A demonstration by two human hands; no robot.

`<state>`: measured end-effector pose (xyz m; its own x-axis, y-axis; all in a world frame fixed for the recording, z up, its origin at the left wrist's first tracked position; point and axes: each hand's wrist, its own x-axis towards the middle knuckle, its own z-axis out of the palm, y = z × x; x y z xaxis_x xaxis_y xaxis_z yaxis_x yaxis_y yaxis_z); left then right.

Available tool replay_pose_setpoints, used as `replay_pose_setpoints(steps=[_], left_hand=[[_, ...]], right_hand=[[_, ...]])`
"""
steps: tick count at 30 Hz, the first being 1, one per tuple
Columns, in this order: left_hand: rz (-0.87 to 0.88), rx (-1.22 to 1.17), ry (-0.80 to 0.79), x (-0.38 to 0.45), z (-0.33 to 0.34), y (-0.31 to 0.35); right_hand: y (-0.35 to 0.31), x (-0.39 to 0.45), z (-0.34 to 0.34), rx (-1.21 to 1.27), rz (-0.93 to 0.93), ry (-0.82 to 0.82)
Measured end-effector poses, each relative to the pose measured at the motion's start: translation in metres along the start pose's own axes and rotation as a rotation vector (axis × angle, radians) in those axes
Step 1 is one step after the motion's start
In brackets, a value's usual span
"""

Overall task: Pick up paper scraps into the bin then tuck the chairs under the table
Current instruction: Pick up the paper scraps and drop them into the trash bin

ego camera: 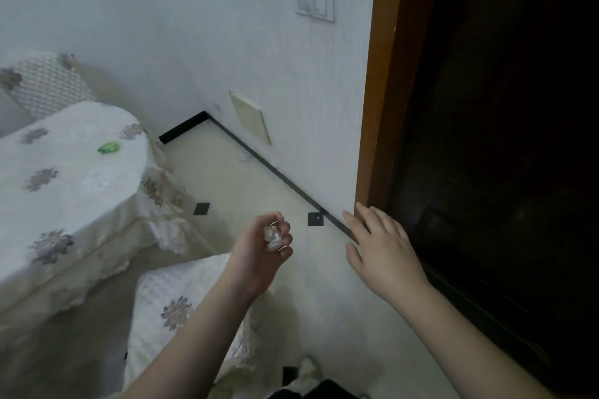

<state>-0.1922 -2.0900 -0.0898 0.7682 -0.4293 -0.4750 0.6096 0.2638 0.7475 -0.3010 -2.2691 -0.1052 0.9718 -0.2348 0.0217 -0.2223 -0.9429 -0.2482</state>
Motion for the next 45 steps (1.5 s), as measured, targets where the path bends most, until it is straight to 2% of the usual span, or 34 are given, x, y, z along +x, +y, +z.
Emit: replay_pose_setpoints(steps=[9,18,33,45], left_hand=[[0.039,-0.076,-0.017,0.057,-0.018,0.028],[0.144,-0.179,0.013,0.135,-0.081,0.11],[0.202,-0.36,0.238,0.224,-0.185,0.206],[0.251,-0.497,0.536,0.35,-0.201,0.275]], right_hand=[[-0.019,0.086,0.01,-0.049,-0.12,-0.042],[-0.077,0.217,0.031,-0.142,-0.254,-0.079],[-0.17,0.401,0.074,-0.136,-0.436,-0.116],[-0.207,0.59,0.101,-0.065,-0.644,-0.184]])
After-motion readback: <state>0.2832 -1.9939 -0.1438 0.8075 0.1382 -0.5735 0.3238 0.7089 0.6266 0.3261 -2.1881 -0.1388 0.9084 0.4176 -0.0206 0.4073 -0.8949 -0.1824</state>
